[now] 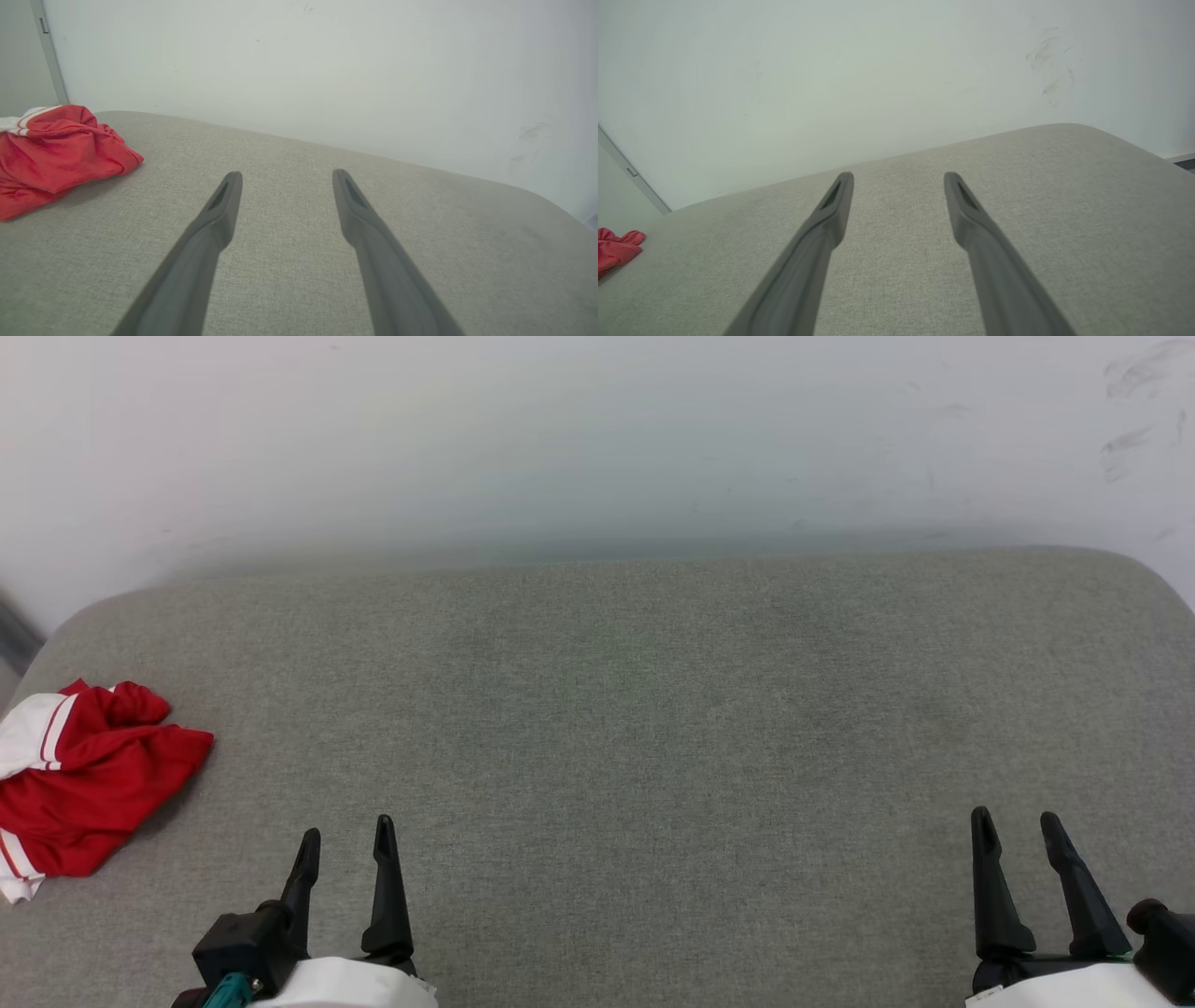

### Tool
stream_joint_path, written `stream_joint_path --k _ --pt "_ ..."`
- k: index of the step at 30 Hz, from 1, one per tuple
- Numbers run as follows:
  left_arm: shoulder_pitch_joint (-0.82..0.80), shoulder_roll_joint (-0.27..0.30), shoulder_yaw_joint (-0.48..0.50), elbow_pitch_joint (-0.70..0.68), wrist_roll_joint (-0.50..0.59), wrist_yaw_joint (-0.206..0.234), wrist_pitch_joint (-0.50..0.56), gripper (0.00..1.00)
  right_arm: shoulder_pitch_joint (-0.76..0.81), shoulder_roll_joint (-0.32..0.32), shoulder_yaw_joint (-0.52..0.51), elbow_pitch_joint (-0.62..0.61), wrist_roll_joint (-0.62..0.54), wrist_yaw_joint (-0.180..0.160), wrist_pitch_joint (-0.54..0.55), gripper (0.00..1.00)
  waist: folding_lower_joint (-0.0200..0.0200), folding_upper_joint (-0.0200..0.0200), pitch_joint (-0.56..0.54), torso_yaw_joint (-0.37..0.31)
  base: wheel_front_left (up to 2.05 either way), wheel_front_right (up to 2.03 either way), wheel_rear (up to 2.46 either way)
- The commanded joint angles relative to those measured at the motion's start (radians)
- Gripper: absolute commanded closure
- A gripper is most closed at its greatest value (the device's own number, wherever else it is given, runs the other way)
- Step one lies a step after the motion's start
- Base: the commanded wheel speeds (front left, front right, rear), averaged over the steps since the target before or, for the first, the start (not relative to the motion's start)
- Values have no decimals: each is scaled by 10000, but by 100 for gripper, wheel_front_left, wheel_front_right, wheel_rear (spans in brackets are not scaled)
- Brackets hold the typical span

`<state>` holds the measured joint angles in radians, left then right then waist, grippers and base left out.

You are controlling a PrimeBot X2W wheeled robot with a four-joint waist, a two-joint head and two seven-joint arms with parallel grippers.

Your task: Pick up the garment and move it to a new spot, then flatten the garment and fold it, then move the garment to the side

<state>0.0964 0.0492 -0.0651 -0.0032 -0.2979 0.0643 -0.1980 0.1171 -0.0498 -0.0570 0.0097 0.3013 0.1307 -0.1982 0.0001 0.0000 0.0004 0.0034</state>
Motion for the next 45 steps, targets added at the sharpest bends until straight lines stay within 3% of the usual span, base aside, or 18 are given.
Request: stream_joint_path --k 1,28,45 --pt "65 18 -43 -110 243 -16 -93 0 84 -10 4 -108 -247 0 -88 0 0 0 -5 5 0 0 0" --pt "440 15 -226 -20 2101 249 -641 0 547 -7 113 -454 -1728 -1 -627 0 -1 0 -66 1 0 0 0" --pt "546 14 -108 214 1641 99 -687 0 658 -7 145 -282 -1433 -1 -673 0 -1 0 -35 0 0 0 0"
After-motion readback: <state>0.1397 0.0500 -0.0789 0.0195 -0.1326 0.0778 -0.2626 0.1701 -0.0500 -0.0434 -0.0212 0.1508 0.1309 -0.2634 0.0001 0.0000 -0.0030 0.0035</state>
